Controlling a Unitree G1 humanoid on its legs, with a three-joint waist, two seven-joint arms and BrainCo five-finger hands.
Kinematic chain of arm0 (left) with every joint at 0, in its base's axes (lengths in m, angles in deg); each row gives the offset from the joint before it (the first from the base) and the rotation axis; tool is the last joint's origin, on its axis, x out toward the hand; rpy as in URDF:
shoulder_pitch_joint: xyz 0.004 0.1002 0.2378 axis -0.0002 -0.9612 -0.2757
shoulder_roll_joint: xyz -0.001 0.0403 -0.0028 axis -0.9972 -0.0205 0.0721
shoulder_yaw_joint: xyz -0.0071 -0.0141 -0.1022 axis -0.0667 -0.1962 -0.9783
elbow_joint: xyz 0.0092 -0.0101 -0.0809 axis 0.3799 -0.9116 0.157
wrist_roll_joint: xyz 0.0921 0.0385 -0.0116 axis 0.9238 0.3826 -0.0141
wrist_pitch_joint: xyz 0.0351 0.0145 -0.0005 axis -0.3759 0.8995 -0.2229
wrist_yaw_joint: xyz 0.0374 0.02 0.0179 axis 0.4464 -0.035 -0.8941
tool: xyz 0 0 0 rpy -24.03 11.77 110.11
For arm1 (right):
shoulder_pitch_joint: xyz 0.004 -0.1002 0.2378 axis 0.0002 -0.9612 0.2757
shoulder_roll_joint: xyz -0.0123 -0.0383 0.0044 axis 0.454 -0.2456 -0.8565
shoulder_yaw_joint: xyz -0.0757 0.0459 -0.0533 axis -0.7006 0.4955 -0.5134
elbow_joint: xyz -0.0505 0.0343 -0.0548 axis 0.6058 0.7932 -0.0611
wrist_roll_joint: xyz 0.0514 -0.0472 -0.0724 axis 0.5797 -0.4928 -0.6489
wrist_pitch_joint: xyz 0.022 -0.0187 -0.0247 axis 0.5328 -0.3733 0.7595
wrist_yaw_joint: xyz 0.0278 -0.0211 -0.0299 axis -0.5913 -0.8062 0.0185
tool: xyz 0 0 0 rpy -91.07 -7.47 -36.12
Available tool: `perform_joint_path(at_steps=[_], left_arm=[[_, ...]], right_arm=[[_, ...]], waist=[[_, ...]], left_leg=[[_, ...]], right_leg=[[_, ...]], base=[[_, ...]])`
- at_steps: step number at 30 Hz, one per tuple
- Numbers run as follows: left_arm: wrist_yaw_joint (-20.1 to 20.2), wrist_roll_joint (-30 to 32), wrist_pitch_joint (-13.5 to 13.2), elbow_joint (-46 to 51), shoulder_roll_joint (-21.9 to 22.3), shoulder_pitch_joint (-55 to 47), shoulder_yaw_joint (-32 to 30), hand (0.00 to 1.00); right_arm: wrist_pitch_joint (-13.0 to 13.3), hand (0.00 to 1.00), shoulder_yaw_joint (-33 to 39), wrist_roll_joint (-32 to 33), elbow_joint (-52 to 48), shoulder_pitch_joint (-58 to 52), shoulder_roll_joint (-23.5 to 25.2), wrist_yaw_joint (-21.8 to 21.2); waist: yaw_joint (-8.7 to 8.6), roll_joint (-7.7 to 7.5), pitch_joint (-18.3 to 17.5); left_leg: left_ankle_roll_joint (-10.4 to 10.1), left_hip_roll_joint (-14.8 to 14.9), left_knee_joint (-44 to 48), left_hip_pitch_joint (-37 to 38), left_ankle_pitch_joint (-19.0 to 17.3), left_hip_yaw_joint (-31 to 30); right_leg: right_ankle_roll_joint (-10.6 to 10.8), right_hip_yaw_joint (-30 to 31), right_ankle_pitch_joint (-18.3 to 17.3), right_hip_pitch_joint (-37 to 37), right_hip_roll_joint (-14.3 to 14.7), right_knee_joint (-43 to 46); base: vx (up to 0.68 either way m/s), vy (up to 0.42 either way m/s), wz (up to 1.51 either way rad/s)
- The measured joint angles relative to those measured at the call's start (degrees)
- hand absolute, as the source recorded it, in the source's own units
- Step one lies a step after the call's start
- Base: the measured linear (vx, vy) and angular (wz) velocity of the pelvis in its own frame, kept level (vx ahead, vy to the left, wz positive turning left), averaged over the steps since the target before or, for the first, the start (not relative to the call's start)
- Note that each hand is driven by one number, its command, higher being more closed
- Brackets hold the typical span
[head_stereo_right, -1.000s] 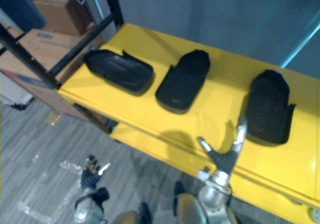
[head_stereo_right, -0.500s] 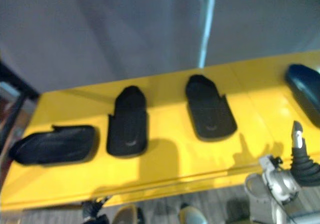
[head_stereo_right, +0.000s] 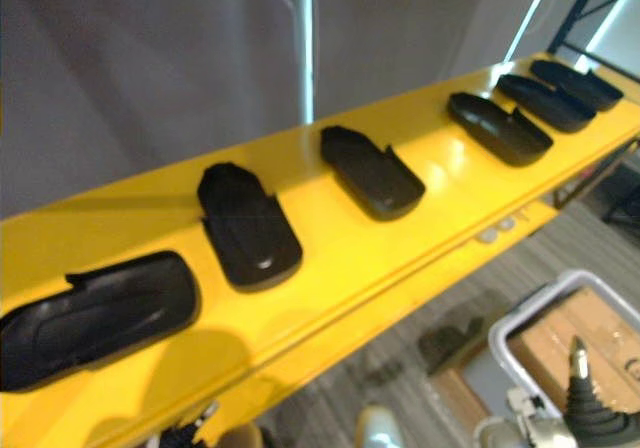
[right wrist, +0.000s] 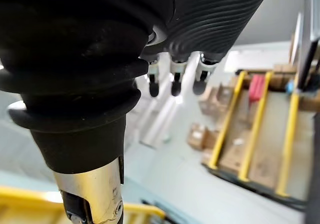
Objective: Walk over and take plastic housings, then place them on the shelf
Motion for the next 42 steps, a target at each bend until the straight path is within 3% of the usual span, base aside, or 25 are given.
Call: perform_joint_path(at_steps=[3, 5, 10, 14, 16, 21, 25, 27, 29, 32, 35, 37, 38, 40, 42], left_arm=[[0.0, -1.0, 2.6, -0.5, -0.1, 0.9, -2.2, 0.00], [-0.3, -1.1, 3.2, -1.3, 0.5, 1.6, -2.6, 0.00], [-1.4, -1.7, 2.5, -2.9, 1.6, 1.6, -2.9, 0.00], [-2.1, -1.7, 2.3, -2.1, 1.8, 1.7, -3.7, 0.00], [-2.1, 0.0, 3.1, -1.5, 1.7, 1.8, -4.0, 0.00], [-0.6, 2.7, 6.8, -1.4, 0.3, 2.0, -3.6, 0.00], [2.1, 4.0, 12.2, -3.1, -2.8, 0.5, -3.4, 0.00], [3.9, 4.7, 14.6, -5.4, -4.8, -0.4, -3.3, 0.00], [5.8, 6.2, 16.7, -7.5, -5.2, -1.4, -3.4, 0.00], [6.7, 7.7, 17.5, -8.2, -5.7, -1.7, -3.5, 0.00], [7.2, 8.5, 18.1, -9.1, -5.7, -1.7, -3.6, 0.00], [7.4, 8.7, 18.3, -9.7, -5.6, -1.7, -3.9, 0.00], [7.5, 8.8, 18.3, -9.7, -5.6, -1.7, -4.0, 0.00], [7.6, 10.4, 18.3, -10.2, -5.8, -1.7, -4.7, 0.00], [7.7, 10.7, 18.3, -10.3, -5.6, -1.7, -5.5, 0.00]], right_arm=[[-1.4, 0.00, -1.0, 4.3, 9.3, 3.0, 0.2, -0.9], [-1.6, 0.00, -0.8, 6.1, 14.1, 5.9, -0.1, -1.9], [-3.4, 0.00, -1.0, 7.5, 22.9, 8.2, 0.5, -9.5], [-3.8, 0.00, -1.0, 9.6, 25.0, 8.3, 0.5, -13.6], [-3.8, 0.00, -1.6, 9.6, 24.0, 8.7, 0.6, -12.4], [-3.5, 0.00, 0.2, 8.7, 13.3, 8.1, 0.8, -3.3], [-1.6, 0.00, 2.9, 2.7, 2.4, 9.1, -0.3, -2.7], [0.5, 0.00, 3.8, 1.7, -3.3, 11.0, -2.9, -5.5], [1.3, 0.00, 4.3, 1.9, -10.1, 15.4, -7.5, -10.4], [1.8, 0.00, 3.9, 3.4, -14.2, 23.5, -16.4, -18.1], [2.5, 0.00, -1.0, 12.8, -14.2, 35.0, -23.8, -31.4], [2.0, 0.00, -8.7, 20.5, -13.6, 42.0, -29.2, -46.1], [1.5, 0.00, -11.0, 21.9, -13.4, 43.5, -30.4, -49.4], [-1.2, 0.00, -20.7, 27.4, -11.3, 50.6, -33.4, -61.8], [-3.1, 0.00, -26.2, 29.3, -8.5, 55.2, -33.9, -68.4]], waist=[[1.38, -0.87, -1.2], [1.52, -0.07, -1.1], [2.57, 1.12, -1.8], [2.78, 0.91, -1.1], [2.75, 0.69, -0.9], [2.41, 0.13, -0.8], [2.29, -1.44, -1.9], [1.52, -2.41, -2.2], [1.10, -2.96, -2.4], [1.09, -3.07, -2.5], [1.12, -2.77, -2.9], [1.10, -2.17, -3.4], [1.19, -2.17, -3.4], [1.67, -2.31, -3.5], [2.91, -2.47, -3.5]], left_leg=[[-1.9, 0.2, -2.1, -2.0, 3.3, -0.8], [-2.8, 0.5, -4.9, -1.8, 5.6, -1.0], [-4.8, 0.4, -14.5, 1.1, 12.3, -2.6], [-4.9, 0.6, -15.5, 1.0, 13.7, -3.5], [-4.1, 0.2, -16.2, 1.1, 14.1, -1.5], [-2.3, -4.3, -22.1, 4.9, 16.3, -1.2], [-2.0, -6.1, -27.6, 8.5, 18.5, 0.0], [-1.7, -6.6, -28.3, 8.7, 19.0, -0.2], [-1.7, -6.9, -28.4, 9.0, 19.0, -0.4], [-1.4, -6.9, -28.4, 8.8, 19.3, -1.6], [-1.4, -6.3, -28.5, 8.7, 19.7, -1.9], [-1.2, -5.9, -28.5, 8.1, 20.2, -3.1], [-1.1, -5.9, -28.5, 8.1, 20.4, -3.3], [-1.1, -5.4, -28.5, 8.0, 20.9, -4.9], [-1.3, -5.4, -28.5, 7.9, 21.0, -5.9]], right_leg=[[1.9, -4.2, -1.6, 3.2, -0.2, -10.2], [1.4, -5.6, -0.6, 3.8, 0.4, -13.1], [0.6, -8.8, 1.1, 6.2, 1.6, -17.5], [0.4, -12.1, 1.1, 7.8, 1.7, -18.4], [0.3, -12.8, 0.9, 7.9, 0.6, -18.1], [1.5, -13.7, 0.4, 9.9, -3.3, -17.7], [2.6, -13.2, 0.9, 11.1, -4.1, -19.2], [3.1, -13.2, 1.4, 11.4, -4.3, -20.0], [3.2, -13.2, 2.2, 12.0, -4.4, -21.2], [2.5, -13.3, 3.2, 12.1, -3.9, -21.5], [2.0, -13.2, 4.3, 12.1, -3.3, -21.7], [1.2, -13.6, 5.6, 12.3, -2.6, -22.2], [1.1, -13.6, 5.7, 12.4, -2.5, -22.3], [0.9, -13.8, 5.9, 13.2, -2.2, -22.5], [0.8, -14.0, 5.8, 13.6, -2.0, -22.7]], base=[[0.00, -0.178, 0.17], [0.03, -0.175, 0.18], [0.04, -0.110, 0.27], [0.00, -0.036, 0.37], [-0.05, 0.028, 0.20], [-0.01, 0.096, 0.18], [0.03, 0.060, -0.07], [0.05, 0.038, 0.03], [0.04, 0.037, 0.01], [-0.01, 0.020, 0.09], [-0.05, 0.012, 0.04], [-0.08, 0.014, 0.17], [-0.08, 0.015, 0.20], [-0.09, 0.007, 0.25], [-0.12, 0.003, 0.23]])
